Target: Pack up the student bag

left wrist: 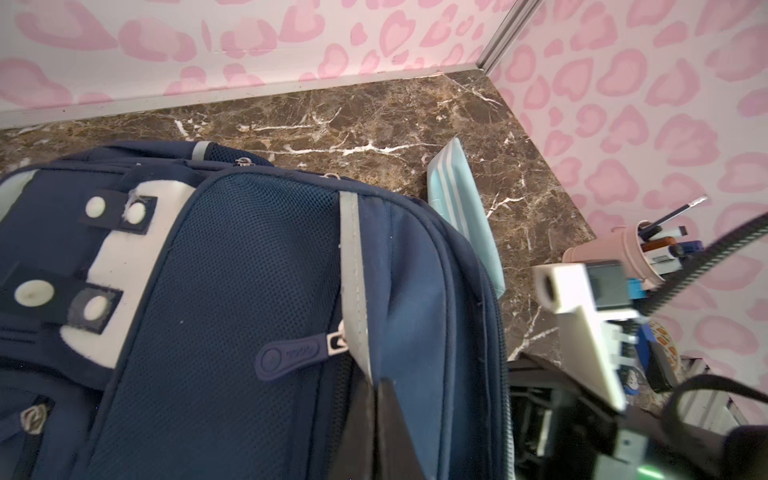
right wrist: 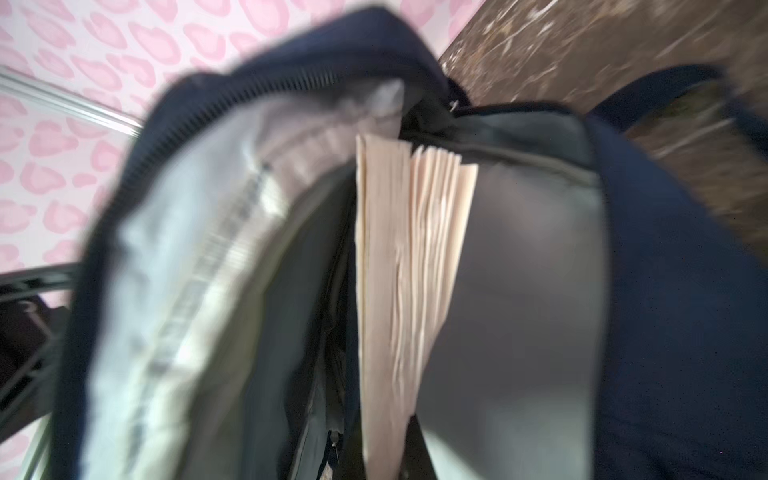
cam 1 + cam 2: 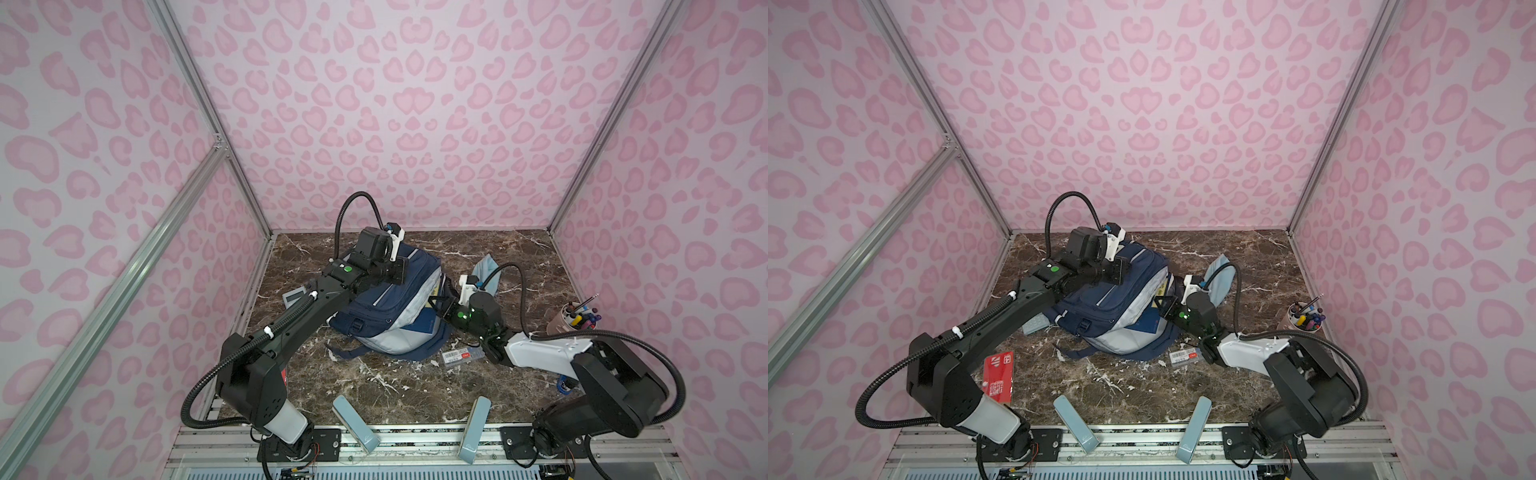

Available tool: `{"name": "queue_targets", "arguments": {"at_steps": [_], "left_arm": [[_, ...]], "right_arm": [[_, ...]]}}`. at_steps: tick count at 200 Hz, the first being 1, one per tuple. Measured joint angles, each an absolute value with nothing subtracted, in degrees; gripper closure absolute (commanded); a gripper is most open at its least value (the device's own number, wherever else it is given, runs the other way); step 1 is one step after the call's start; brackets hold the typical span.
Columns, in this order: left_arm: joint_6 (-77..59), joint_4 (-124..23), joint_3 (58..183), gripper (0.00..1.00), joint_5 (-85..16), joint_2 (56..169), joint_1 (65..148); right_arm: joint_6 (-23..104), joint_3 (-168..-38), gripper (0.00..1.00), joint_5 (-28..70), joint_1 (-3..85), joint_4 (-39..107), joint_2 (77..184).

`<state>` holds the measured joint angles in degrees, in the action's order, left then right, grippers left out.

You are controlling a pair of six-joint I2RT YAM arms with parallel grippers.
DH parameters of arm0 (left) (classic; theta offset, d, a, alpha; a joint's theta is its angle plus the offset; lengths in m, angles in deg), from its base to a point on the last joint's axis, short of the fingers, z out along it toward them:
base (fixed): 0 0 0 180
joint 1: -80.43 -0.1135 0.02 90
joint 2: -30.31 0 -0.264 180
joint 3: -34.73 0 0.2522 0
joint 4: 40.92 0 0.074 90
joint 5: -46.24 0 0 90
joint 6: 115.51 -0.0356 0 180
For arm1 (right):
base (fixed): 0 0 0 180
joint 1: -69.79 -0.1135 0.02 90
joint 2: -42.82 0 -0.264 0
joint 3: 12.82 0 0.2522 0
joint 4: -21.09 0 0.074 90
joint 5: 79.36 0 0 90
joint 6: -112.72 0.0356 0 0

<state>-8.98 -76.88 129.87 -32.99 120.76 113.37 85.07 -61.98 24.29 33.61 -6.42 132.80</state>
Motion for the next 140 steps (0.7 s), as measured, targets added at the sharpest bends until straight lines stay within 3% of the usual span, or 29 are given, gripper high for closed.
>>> {"name": "queue_targets", "arguments": {"at_steps": [43,68,79,101,140], "left_arm": [[-8.8,-77.1,131.0,0.96,-30.3,120.8,112.8],[-8.8,-77.1,130.6,0.96,-30.1,120.5,112.7],[-8.8,-77.0,130.2,0.96,-30.1,120.3,112.5],[-7.2,-76.0,128.4,0.97,-29.7,120.0,112.2],[-3.9,-73.5,127.5,0.97,-29.3,121.7,112.2]], "right_arm": [[86.8,-75.0,1.00,18.5,28.9,-15.0,151.9],[89.5,-81.6,0.60,16.2,28.5,-17.4,160.4],[89.8,-82.1,0.48,16.1,28.3,-18.2,161.4],[89.6,-77.6,0.34,15.4,28.2,-18.3,158.1],[85.9,-70.1,0.32,16.7,30.4,-11.1,147.5]]}}
